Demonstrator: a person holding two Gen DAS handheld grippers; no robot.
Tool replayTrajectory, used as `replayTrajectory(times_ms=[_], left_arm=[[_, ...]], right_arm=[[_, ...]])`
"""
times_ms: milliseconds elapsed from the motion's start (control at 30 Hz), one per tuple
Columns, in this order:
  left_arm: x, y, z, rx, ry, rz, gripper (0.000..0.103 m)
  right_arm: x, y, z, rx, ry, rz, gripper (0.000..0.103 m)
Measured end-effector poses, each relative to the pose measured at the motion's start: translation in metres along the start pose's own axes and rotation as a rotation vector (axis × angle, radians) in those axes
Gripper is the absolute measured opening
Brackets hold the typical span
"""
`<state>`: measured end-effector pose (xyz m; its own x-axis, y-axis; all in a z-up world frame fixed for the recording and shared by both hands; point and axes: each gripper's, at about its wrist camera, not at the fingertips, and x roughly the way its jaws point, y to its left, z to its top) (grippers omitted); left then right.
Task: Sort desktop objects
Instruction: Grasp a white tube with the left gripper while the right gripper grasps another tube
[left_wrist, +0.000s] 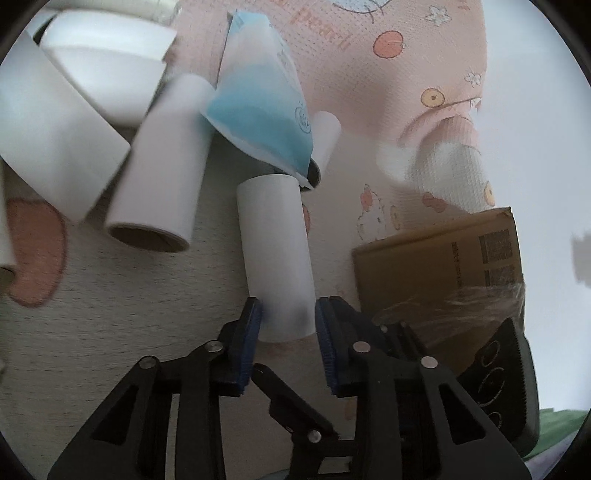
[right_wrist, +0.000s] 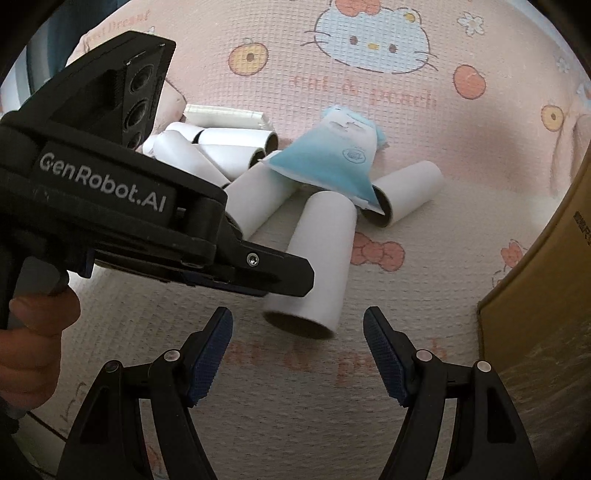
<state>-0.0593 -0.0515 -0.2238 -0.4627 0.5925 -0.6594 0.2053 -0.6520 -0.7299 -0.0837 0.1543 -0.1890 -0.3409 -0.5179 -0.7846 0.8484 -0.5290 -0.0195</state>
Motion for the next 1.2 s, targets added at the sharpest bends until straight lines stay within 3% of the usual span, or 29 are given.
replayTrajectory(times_ms=[333,367,433,500,567,700,767,967,1000,1200], left_arm=[[0.005,-0.004,0.002,0.01,0.008,-0.009,0.028],[0.005,-0.004,0.002,0.007,0.008,-0.011,0.028],[0.003,-0.003,0.002,0.007,0.008,-0.012,0.028],[0.003,-0.003,0.002,0.012,0.008,-0.01,0.028],[0.003,-0.004,0.002,0.007,0.008,-0.004,0.028],[0.005,0.006,0.006,-0.068,-0.017,-0.007,0.056],[0.011,0.012,0.009,-0.102,-0.001,-0.04,0.056],[0.02,0.013,0.011,-0.123,-0.018,-0.028,0.056],[0.02,0.014,0.01,-0.131,-0.027,-0.027,0.047],[0.023,0.007,0.005,-0.13,-0.026,-0.031,0.047]], right_arm=[[0.012,-0.02,-0.001,0.131,0.066,0.049,0.07],[0.012,-0.023,-0.001,0.148,0.065,0.056,0.068],[0.013,-0.028,0.0,0.181,0.07,0.072,0.047],[0.016,-0.032,0.0,0.196,0.091,0.083,0.042],[0.015,-0.034,0.0,0.201,0.087,0.098,0.042],[0.011,-0.034,-0.002,0.185,0.1,0.095,0.042],[0.007,-0.031,-0.003,0.157,0.102,0.085,0.042],[-0.003,-0.021,-0.012,0.091,0.119,0.067,0.042],[-0.004,-0.02,-0.013,0.083,0.124,0.063,0.042],[-0.013,-0.023,-0.016,0.087,0.128,0.063,0.042]])
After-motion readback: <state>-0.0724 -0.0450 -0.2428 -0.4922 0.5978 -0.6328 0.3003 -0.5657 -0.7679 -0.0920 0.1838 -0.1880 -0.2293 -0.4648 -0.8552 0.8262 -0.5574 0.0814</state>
